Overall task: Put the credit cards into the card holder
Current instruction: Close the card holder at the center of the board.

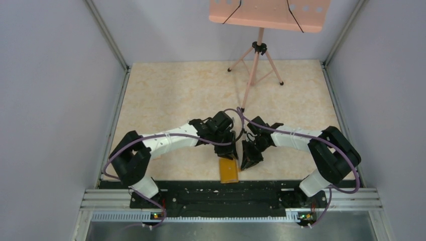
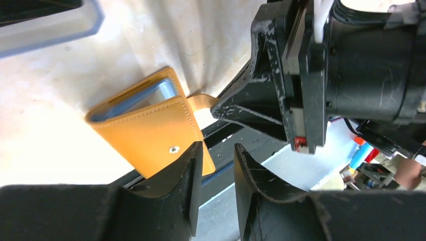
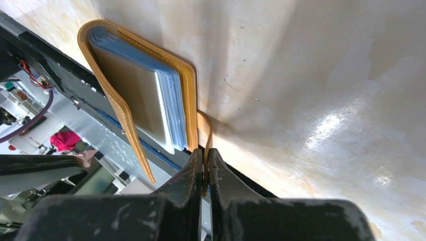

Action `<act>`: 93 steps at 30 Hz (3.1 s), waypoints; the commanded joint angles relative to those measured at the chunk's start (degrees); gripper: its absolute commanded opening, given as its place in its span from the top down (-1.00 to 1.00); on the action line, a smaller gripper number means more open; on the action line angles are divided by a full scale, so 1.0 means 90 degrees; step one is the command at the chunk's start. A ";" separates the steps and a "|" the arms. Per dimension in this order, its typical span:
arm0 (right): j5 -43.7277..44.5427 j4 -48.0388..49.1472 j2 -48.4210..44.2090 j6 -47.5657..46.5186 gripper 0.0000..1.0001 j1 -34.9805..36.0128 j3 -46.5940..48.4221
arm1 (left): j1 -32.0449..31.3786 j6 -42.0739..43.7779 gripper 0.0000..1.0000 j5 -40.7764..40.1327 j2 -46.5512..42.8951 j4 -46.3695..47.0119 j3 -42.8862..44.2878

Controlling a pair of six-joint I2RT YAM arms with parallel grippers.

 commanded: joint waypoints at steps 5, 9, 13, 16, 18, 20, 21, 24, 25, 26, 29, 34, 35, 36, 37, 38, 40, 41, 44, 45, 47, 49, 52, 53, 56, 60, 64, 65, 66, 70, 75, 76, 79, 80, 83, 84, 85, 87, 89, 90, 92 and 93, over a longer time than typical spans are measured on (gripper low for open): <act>-0.0158 0.0059 -0.0069 -0.0128 1.00 -0.0049 0.0237 | 0.0017 0.0173 0.56 -0.0818 -0.0929 -0.0607 -0.0680; -0.0175 0.0049 -0.0056 -0.0136 1.00 -0.0048 0.0239 | 0.0007 0.0212 0.89 -0.0691 -0.0870 -0.0616 -0.0915; -0.0191 0.0040 -0.0056 -0.0144 1.00 -0.0054 0.0233 | -0.0011 0.0256 1.00 -0.0411 -0.0583 -0.0297 -0.0996; -0.0223 0.0041 -0.0057 -0.0151 1.00 -0.0049 0.0228 | -0.0031 0.0246 1.00 -0.0221 -0.0339 -0.0096 -0.0980; -0.0248 0.0040 -0.0059 -0.0144 1.00 -0.0048 0.0220 | -0.0049 0.0273 1.00 -0.0199 -0.0181 -0.0097 -0.0893; -0.0270 0.0047 -0.0047 -0.0144 1.00 -0.0045 0.0210 | -0.0060 0.0277 1.00 -0.0170 -0.0025 -0.0100 -0.0829; -0.0273 0.0052 -0.0043 -0.0160 0.99 -0.0050 0.0210 | -0.0070 0.0277 1.00 -0.0173 0.0049 -0.0131 -0.0797; -0.0300 0.0055 -0.0010 -0.0187 0.97 -0.0050 0.0209 | -0.0099 0.0266 1.00 -0.0284 0.0278 -0.0352 -0.0676; -0.0332 0.0076 -0.0009 -0.0190 0.96 -0.0045 0.0205 | -0.0109 0.0259 1.00 -0.0314 0.0349 -0.0404 -0.0632; -0.0369 0.0108 -0.0008 -0.0176 0.96 -0.0047 0.0200 | -0.0119 0.0245 1.00 -0.0341 0.0418 -0.0463 -0.0587; -0.0559 0.0322 -0.0003 -0.0117 0.94 -0.0045 0.0159 | -0.0151 0.0242 1.00 -0.0424 0.0535 -0.0606 -0.0460; -0.1080 0.0979 -0.0039 0.0171 0.53 -0.0019 -0.0020 | -0.0184 0.0244 1.00 -0.0484 0.0643 -0.0715 -0.0353; -0.1130 0.1070 -0.0028 0.0209 0.45 -0.0005 -0.0049 | -0.0188 0.0244 1.00 -0.0489 0.0645 -0.0715 -0.0353; -0.1135 0.1138 -0.0011 0.0236 0.38 0.0013 -0.0069 | -0.0188 0.0246 1.00 -0.0499 0.0650 -0.0718 -0.0348; -0.1164 0.1201 0.0004 0.0253 0.32 0.0025 -0.0094 | -0.0188 0.0254 1.00 -0.0500 0.0654 -0.0716 -0.0350; -0.1187 0.1252 0.0030 0.0270 0.28 0.0032 -0.0118 | -0.0188 0.0249 1.00 -0.0512 0.0652 -0.0716 -0.0351; -0.1247 0.1355 0.0072 0.0292 0.21 0.0055 -0.0158 | -0.0188 0.0241 1.00 -0.0510 0.0668 -0.0716 -0.0343; -0.1245 0.1380 0.0092 0.0295 0.19 0.0073 -0.0173 | -0.0193 0.0245 1.00 -0.0515 0.0661 -0.0717 -0.0343; -0.1261 0.1489 0.0197 0.0312 0.16 0.0093 -0.0208 | -0.0199 0.0256 1.00 -0.0528 0.0665 -0.0725 -0.0343; -0.1248 0.1509 0.0227 0.0305 0.20 0.0096 -0.0215 | -0.0198 0.0246 1.00 -0.0538 0.0660 -0.0722 -0.0343; -0.1250 0.1549 0.0296 0.0311 0.24 0.0111 -0.0237 | -0.0198 0.0247 1.00 -0.0555 0.0641 -0.0711 -0.0343; -0.1205 0.1578 0.0358 0.0325 0.29 0.0120 -0.0240 | -0.0198 0.0261 1.00 -0.0577 0.0593 -0.0685 -0.0351; -0.1158 0.1592 0.0434 0.0351 0.36 0.0136 -0.0232 | -0.0198 0.0262 1.00 -0.0584 0.0507 -0.0638 -0.0353; -0.1136 0.1588 0.0464 0.0357 0.40 0.0137 -0.0230 | -0.0198 0.0259 1.00 -0.0562 0.0467 -0.0610 -0.0353; -0.1079 0.1583 0.0503 0.0382 0.51 0.0135 -0.0239 | -0.0188 0.0193 0.99 -0.0456 0.0318 -0.0473 -0.0376; -0.1015 0.1557 0.0529 0.0395 0.61 0.0136 -0.0246 | -0.0180 0.0053 0.80 -0.0308 0.0086 -0.0216 -0.0442; -0.0974 0.1532 0.0542 0.0390 0.68 0.0144 -0.0253 | -0.0127 -0.0116 0.54 -0.0139 -0.0188 0.0079 -0.0588; -0.0978 0.1529 0.0546 0.0393 0.69 0.0140 -0.0255 | -0.0109 -0.0176 0.52 -0.0103 -0.0261 0.0173 -0.0655; -0.0977 0.1526 0.0549 0.0391 0.69 0.0144 -0.0259 | -0.0071 -0.0237 0.50 -0.0059 -0.0332 0.0269 -0.0763; -0.0976 0.1520 0.0570 0.0384 0.71 0.0145 -0.0259 | 0.0093 -0.0616 0.42 0.0342 -0.0546 0.1043 -0.1327; -0.0938 0.1439 0.0580 0.0327 0.73 0.0148 -0.0230 | 0.0228 -0.0922 0.41 0.0602 -0.0600 0.1584 -0.1797; -0.0938 0.1437 0.0579 0.0323 0.73 0.0145 -0.0230 | 0.0247 -0.0958 0.41 0.0661 -0.0571 0.1677 -0.1847; -0.0937 0.1422 0.0575 0.0310 0.74 0.0145 -0.0225 | 0.0270 -0.0993 0.42 0.0744 -0.0418 0.1814 -0.1868; -0.0929 0.1413 0.0562 0.0305 0.75 0.0147 -0.0230 | 0.0271 -0.0993 0.42 0.0706 -0.0369 0.1815 -0.1858; -0.0909 0.1374 0.0552 0.0288 0.78 0.0146 -0.0220 | 0.0279 -0.1000 0.45 0.0694 -0.0224 0.1827 -0.1841; -0.0904 0.1371 0.0550 0.0286 0.79 0.0145 -0.0220 | 0.0280 -0.1002 0.46 0.0709 -0.0185 0.1843 -0.1833; -0.0894 0.1369 0.0544 0.0290 0.79 0.0145 -0.0215 | 0.0280 -0.1003 0.47 0.0733 -0.0145 0.1872 -0.1829; -0.0898 0.1359 0.0545 0.0287 0.79 0.0146 -0.0211 | 0.0280 -0.1005 0.50 0.0759 -0.0084 0.1861 -0.1812; -0.0896 0.1358 0.0549 0.0293 0.79 0.0143 -0.0210 | 0.0280 -0.0986 0.53 0.0760 -0.0027 0.1798 -0.1752; -0.0898 0.1361 0.0558 0.0293 0.80 0.0148 -0.0202 | 0.0280 -0.0976 0.56 0.0755 0.0003 0.1753 -0.1726; -0.0898 0.1360 0.0567 0.0293 0.80 0.0146 -0.0201 | 0.0280 -0.0947 0.59 0.0724 0.0025 0.1680 -0.1678; -0.0899 0.1359 0.0567 0.0292 0.80 0.0145 -0.0186 | 0.0278 -0.0931 0.62 0.0716 0.0038 0.1667 -0.1660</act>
